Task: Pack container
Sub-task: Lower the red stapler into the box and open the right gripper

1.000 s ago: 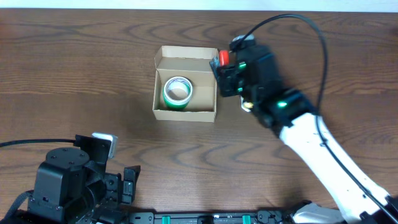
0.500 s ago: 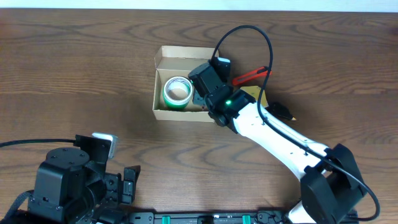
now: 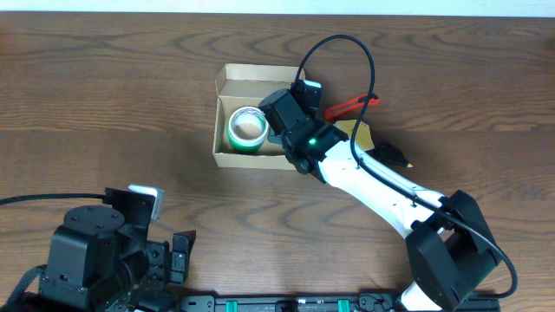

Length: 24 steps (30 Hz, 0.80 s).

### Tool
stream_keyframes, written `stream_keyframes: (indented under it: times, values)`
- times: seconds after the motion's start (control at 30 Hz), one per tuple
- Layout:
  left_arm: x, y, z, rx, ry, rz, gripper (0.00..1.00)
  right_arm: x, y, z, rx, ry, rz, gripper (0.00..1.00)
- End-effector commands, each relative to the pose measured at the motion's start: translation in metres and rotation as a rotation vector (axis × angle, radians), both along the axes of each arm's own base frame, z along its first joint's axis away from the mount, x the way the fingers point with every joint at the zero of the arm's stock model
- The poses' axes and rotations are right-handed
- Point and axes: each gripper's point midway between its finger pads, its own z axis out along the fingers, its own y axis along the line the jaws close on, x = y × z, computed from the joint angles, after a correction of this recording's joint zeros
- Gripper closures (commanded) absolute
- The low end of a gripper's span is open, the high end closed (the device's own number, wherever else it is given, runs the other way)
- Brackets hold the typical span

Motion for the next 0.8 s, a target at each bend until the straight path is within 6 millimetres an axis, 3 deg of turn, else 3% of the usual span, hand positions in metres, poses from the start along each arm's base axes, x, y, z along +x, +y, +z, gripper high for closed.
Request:
stream_keyframes:
  times: [0.0,0.77]
  values:
    - [-0.0008,-0.0005,-0.0012,-0.002,0.008,0.000,0.05,0.0033,-0.0008,0.0038,-0.032,-0.022,0.002,0.98]
    - [-0.0008,-0.0005,-0.0012,-0.003,0.008,0.000,0.05,0.0006,-0.0031,0.0012,-0.102,-0.012,0.066,0.96]
